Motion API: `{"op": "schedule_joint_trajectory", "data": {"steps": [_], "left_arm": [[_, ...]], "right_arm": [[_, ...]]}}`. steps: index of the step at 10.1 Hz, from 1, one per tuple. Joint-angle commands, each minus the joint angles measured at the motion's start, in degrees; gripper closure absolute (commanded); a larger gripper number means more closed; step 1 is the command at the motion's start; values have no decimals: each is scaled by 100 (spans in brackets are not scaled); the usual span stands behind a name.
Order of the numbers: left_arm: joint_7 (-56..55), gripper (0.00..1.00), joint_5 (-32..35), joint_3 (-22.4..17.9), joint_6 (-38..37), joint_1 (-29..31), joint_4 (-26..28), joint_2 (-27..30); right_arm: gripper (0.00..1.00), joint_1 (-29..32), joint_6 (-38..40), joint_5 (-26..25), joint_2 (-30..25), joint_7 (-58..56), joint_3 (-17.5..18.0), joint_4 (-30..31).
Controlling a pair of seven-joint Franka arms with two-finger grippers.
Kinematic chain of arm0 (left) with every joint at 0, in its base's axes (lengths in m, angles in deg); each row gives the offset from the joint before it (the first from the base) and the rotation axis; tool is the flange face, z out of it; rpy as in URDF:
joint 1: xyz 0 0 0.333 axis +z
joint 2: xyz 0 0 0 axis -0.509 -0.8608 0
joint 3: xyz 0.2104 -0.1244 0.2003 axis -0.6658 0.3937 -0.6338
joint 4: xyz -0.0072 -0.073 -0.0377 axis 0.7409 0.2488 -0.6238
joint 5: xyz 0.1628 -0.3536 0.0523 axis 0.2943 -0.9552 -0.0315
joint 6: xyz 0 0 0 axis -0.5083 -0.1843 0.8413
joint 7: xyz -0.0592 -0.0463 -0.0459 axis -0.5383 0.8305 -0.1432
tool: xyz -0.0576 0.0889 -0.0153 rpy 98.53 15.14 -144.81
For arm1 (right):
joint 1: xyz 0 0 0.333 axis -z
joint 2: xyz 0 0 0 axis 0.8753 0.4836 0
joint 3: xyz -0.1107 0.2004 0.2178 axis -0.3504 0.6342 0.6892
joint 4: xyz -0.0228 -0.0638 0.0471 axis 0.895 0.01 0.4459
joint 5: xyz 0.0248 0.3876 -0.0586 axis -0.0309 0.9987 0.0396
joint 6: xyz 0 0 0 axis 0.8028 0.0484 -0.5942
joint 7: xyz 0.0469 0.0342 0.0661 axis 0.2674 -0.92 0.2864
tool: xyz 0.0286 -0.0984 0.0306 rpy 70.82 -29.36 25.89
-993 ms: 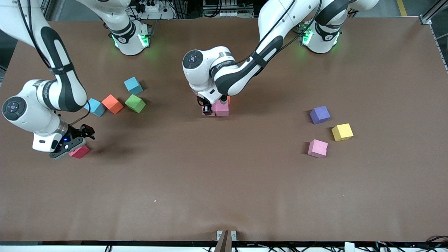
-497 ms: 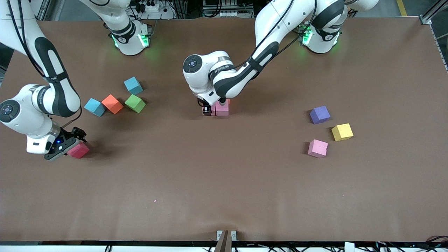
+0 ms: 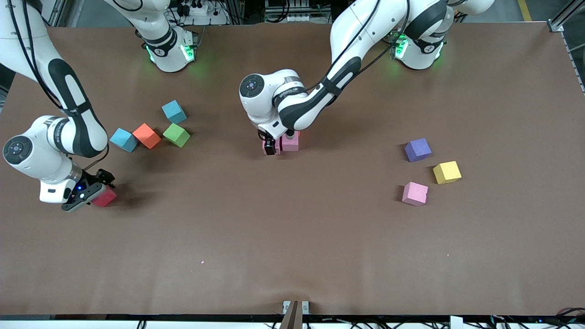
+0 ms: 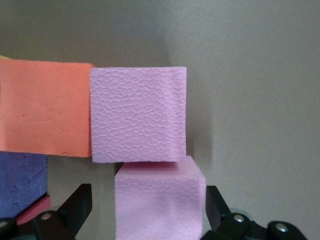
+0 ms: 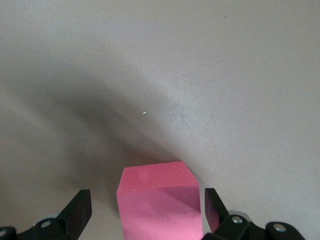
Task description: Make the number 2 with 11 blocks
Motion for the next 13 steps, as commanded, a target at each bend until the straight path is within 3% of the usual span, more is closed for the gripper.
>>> {"op": "schedule_joint_trajectory", "data": {"steps": [1,4,6,8,9,10,13], "left_arm": [[-767,0,-5,-82,-119,-108,-44,236],[-392,0,4,-12,-735,85,-27,842],[406,0,-266,-29,-1007,566,175,1256],[1416,0,-426,-21,-1131,1373,542,1554],[1891,0,-426,75,-1105,1900,762,1687],[2357,0,-426,407,-1061,2662,999,1792],[4219,0,-313,2451,-895,5780,1903,1934]], "right_arm": [[0,109,-184,-135,109,-203,59,-65],[4,109,-281,-144,276,-431,-72,-65],[9,109,-449,-135,373,-476,-107,-48],[51,118,-414,-118,304,-712,-108,-48],[59,92,-370,-100,251,-696,-108,-48],[65,57,-309,-100,137,-670,-99,-39],[69,-784,366,-100,-512,-661,-99,-4]]}}
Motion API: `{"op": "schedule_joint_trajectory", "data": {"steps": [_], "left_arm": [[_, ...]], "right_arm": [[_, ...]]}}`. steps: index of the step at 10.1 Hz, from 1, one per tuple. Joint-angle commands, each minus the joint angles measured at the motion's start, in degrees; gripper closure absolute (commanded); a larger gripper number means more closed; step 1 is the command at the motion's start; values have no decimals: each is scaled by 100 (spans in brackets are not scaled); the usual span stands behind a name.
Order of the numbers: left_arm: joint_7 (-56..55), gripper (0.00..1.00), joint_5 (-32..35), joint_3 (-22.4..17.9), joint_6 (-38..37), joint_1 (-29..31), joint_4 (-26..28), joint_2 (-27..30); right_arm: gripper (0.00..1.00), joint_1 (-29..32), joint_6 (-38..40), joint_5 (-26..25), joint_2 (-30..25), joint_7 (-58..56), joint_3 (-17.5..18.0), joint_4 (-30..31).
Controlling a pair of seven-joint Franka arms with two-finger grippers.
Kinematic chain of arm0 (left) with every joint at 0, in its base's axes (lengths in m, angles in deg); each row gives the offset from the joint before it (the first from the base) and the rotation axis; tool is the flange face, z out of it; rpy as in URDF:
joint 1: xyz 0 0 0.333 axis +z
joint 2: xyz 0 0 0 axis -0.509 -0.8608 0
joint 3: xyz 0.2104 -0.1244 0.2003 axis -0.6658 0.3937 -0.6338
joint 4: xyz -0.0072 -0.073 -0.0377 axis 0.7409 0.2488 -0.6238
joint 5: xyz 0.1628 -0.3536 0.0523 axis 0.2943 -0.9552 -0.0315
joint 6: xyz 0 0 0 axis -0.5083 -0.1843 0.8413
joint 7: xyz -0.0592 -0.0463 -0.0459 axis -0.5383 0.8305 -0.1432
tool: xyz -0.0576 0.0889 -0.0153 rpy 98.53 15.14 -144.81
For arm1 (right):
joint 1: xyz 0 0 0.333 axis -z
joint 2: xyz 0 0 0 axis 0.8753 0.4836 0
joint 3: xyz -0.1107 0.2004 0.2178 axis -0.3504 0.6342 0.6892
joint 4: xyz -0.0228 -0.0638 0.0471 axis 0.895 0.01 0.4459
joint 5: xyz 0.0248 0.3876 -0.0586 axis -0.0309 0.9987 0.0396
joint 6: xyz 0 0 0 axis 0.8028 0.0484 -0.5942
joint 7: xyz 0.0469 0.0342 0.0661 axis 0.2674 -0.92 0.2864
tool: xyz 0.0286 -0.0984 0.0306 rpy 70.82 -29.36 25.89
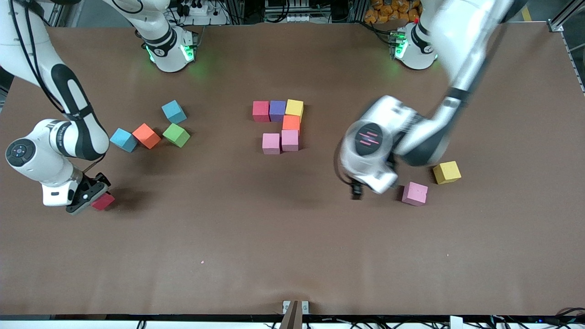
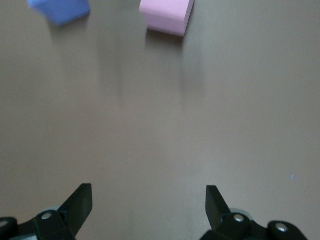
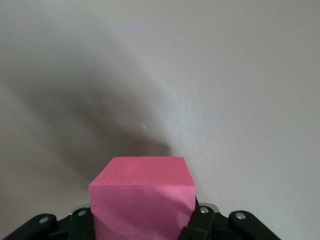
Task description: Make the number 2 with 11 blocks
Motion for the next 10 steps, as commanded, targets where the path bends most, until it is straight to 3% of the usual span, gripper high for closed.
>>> {"op": "schedule_joint_trajectory", "data": {"steps": [1,5,7,10], "left_arm": [[1123,0,96,1270,430,1954,1131,330],[1383,0,1096,1290,1432,2741,1967,242],[1383,0,1545,1264,1653,2839,2004,33],[1383,0,1994,1124,1777,2866,2022,-319]], "right_arm": [[69,-650,563,-37,-587,10,18,147],[66,-1767,844,50,-850,18,45,252],[66,-2216,1153,549,-1245,54,53,585],[66,-2752,1067,561,-1327,71,80,833]]}}
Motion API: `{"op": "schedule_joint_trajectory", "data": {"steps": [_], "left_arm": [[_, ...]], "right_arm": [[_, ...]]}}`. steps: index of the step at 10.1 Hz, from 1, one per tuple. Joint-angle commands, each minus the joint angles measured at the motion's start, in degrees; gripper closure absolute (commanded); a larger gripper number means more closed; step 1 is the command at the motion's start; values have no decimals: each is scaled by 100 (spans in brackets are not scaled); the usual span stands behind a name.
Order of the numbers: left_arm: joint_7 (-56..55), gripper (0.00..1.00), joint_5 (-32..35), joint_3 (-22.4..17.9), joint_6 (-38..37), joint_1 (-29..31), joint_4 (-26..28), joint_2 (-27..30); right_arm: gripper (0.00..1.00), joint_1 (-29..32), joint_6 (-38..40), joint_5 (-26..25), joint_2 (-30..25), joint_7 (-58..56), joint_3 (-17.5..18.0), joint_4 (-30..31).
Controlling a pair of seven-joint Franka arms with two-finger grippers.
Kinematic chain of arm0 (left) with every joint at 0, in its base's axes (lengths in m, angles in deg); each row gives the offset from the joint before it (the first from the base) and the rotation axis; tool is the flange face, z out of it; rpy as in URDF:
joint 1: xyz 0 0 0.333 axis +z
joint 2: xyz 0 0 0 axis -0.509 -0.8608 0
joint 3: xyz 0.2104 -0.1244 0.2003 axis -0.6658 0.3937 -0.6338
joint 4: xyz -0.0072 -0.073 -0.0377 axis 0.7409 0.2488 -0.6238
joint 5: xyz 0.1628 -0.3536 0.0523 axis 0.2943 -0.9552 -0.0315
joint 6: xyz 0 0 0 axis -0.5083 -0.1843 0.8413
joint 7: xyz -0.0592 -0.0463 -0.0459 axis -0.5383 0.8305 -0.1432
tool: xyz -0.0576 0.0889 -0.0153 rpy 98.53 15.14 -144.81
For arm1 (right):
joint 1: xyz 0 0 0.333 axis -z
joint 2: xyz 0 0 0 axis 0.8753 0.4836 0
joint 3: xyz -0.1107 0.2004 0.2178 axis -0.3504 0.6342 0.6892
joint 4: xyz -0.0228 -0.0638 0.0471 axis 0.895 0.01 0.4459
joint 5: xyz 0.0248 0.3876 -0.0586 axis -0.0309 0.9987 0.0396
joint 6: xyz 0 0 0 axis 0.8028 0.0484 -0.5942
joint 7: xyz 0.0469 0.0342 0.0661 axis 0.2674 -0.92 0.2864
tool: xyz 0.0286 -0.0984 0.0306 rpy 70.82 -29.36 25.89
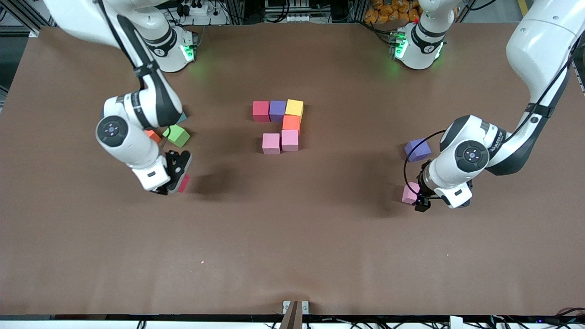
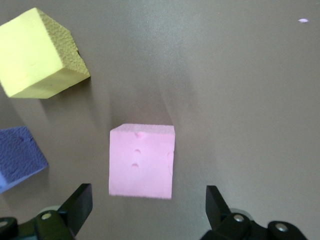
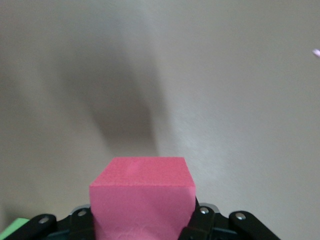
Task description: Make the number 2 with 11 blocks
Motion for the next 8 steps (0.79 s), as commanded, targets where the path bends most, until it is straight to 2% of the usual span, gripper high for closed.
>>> {"op": "schedule_joint_trajectory", "data": {"steps": [1,3,8], "left_arm": [[-18,0,377,-113,223,40,111,-194],[-19,0,457,-280,539,14,260,-221],[-106,0,773,-360,645,-22,270,-466]], "right_arm": [[66,-411,-227,92,-98,290,-23,338],[66,-772,-587,92,43,714,-23,488],[66,-1352,-896,92,359,724,-15,497]]}}
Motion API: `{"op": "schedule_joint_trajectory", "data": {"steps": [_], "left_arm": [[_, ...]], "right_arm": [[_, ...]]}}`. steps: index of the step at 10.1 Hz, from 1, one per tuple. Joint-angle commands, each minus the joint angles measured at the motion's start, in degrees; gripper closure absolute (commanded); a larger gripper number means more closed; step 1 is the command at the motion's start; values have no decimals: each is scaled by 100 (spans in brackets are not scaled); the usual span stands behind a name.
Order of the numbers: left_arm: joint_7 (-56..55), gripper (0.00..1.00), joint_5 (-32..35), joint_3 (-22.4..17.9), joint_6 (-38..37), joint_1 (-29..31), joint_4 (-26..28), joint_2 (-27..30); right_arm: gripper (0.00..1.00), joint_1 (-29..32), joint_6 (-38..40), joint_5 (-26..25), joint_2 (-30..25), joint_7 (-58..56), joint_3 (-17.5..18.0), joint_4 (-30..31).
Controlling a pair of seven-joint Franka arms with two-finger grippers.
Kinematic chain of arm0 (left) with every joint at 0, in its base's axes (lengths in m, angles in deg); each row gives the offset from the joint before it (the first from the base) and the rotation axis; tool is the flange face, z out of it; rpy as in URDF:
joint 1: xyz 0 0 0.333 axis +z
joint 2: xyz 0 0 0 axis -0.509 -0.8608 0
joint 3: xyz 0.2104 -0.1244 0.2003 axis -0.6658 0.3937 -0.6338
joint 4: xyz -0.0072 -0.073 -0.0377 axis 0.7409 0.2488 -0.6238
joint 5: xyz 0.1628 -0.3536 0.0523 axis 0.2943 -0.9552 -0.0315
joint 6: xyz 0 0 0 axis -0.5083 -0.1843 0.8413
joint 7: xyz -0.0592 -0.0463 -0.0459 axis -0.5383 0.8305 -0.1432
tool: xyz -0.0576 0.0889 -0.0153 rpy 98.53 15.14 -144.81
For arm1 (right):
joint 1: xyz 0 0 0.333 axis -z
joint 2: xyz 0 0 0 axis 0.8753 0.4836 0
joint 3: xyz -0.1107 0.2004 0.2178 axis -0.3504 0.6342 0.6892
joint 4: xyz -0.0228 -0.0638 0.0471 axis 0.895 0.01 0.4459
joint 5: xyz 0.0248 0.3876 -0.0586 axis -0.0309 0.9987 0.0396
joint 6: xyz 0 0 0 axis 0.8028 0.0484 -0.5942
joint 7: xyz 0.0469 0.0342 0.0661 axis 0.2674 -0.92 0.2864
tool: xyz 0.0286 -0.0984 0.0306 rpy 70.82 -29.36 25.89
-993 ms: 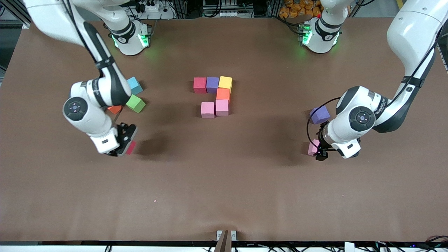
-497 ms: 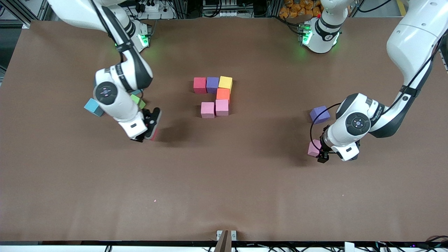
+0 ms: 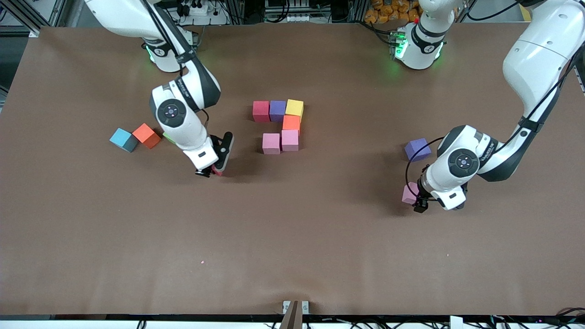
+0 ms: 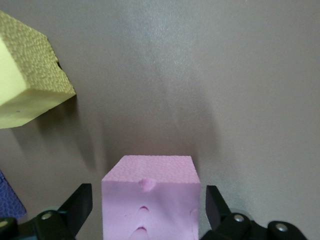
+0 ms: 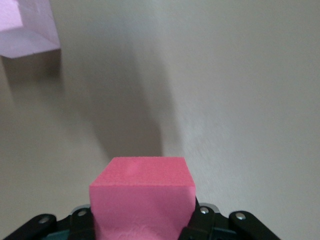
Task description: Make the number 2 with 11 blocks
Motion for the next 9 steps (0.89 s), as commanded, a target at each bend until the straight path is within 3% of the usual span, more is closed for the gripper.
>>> {"op": "schedule_joint_trajectory", "data": {"steps": [1,2,4,9], "left_arm": [[-94,0,185,-20,115,-11,44,-35],[-94,0,185,-29,115,-11,44,-61],[-59,43,185,-29,115,-2,35,-61],[-15,47,176,67,62,-63,-26,70]], "right_arm": [[66,-316,-195,78,171,17,-23,19],[66,-430,-204,78,241,17,-5,2],[66,-510,-204,87,408,26,135,-147],[66,-704,-222,95,690,385,354,-183]]}}
